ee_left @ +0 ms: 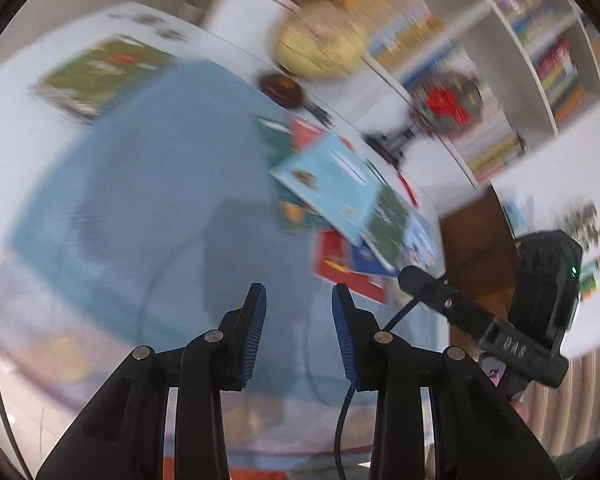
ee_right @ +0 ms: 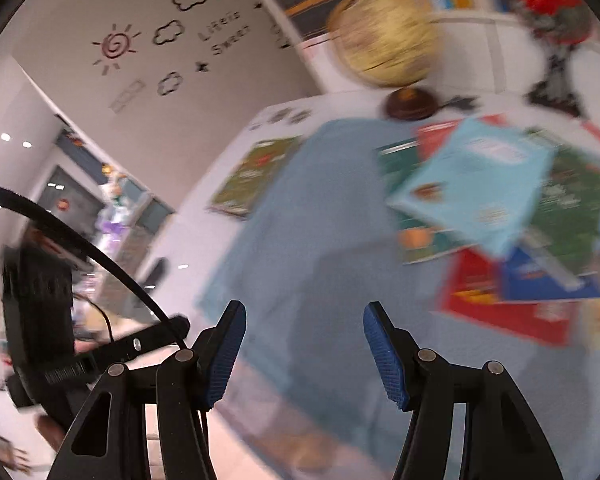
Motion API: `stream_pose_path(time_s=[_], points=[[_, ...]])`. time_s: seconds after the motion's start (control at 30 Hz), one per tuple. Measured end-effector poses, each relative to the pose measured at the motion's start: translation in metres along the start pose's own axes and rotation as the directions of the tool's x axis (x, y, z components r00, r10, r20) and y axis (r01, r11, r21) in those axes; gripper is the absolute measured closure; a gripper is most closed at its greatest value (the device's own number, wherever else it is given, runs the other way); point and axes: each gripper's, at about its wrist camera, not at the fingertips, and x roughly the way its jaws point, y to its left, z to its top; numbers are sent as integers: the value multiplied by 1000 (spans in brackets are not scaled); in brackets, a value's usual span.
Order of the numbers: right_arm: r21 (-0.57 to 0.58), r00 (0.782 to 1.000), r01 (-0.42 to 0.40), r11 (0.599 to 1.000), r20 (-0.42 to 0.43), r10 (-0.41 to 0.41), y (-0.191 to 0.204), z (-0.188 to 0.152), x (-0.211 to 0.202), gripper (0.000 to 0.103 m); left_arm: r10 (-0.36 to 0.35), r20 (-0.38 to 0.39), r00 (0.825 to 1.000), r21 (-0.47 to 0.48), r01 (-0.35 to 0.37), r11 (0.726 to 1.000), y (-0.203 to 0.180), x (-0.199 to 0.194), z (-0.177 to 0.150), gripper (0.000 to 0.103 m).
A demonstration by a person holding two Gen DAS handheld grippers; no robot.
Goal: Organize books
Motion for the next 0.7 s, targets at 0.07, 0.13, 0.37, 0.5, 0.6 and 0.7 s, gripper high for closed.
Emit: stream_pose_path(time_s=[0.07,0.13,0.37,0.5,0.6,0.7], points=[[33,1000,15,999,2,-15,-39,-3,-14,43,4,-48,999,62,-1,998,-36,39,5,72],[98,1000,21,995,-3,-21,-82,-8,-24,43,12,-87,996,111,-2,994,-63,68,3,72],[301,998,-67,951,4,69,-162,-24,-41,43,93,-216,972,199,-49,979,-109,140,-8,72],[362,1000,-25,932,4,25,-179,-35,-41,43,80,-255,964,180,-34,983,-100,157,1,72],[398,1000,-7,917,10,3,-188,-35,-38,43,93,-269,959,219,-33,975,-100,171,15,71],[400,998,63,914,1,-69,-189,-25,-32,43,95,-291,952,235,-25,972,-95,186,40,71]])
